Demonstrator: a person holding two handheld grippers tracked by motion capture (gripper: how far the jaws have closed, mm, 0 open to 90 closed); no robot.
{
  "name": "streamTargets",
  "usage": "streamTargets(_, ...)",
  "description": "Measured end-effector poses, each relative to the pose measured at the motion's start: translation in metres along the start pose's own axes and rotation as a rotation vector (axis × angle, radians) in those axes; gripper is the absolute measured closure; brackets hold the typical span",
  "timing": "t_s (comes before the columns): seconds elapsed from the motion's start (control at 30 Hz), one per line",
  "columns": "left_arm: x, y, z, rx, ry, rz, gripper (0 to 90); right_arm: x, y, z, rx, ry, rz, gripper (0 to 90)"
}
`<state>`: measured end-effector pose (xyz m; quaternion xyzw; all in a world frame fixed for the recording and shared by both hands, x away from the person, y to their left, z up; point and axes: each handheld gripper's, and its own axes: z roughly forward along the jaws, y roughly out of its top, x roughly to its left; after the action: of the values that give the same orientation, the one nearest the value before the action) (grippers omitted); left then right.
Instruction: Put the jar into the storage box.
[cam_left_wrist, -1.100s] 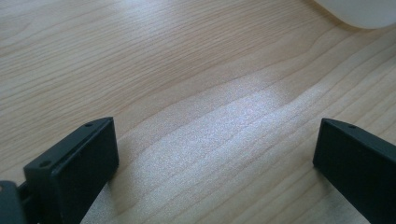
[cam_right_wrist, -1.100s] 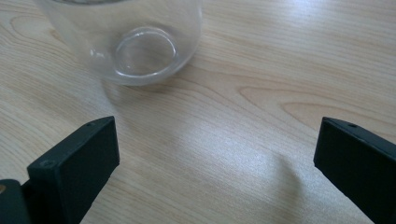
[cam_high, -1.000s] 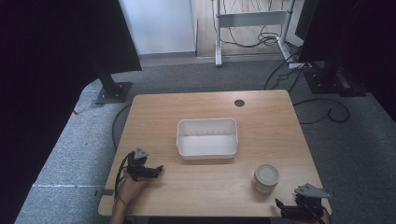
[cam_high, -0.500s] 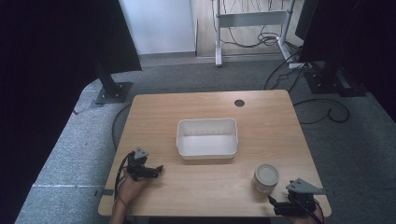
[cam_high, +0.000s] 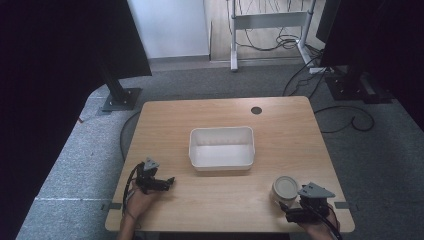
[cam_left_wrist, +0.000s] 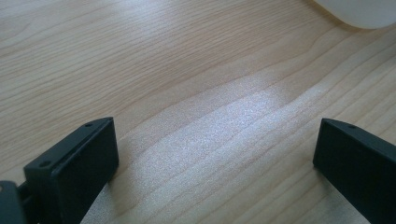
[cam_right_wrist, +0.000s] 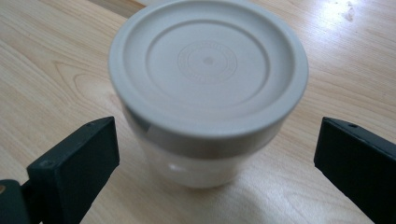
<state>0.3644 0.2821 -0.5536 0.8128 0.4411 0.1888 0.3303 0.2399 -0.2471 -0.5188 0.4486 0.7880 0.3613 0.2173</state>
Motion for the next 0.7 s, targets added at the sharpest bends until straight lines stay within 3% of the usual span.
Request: streamTargets(0.7, 0.0, 0.0, 0.0, 0.0, 0.0, 0.0, 0.0, 0.004, 0.01, 0.024, 0.018, 0.033, 0.01, 2.0)
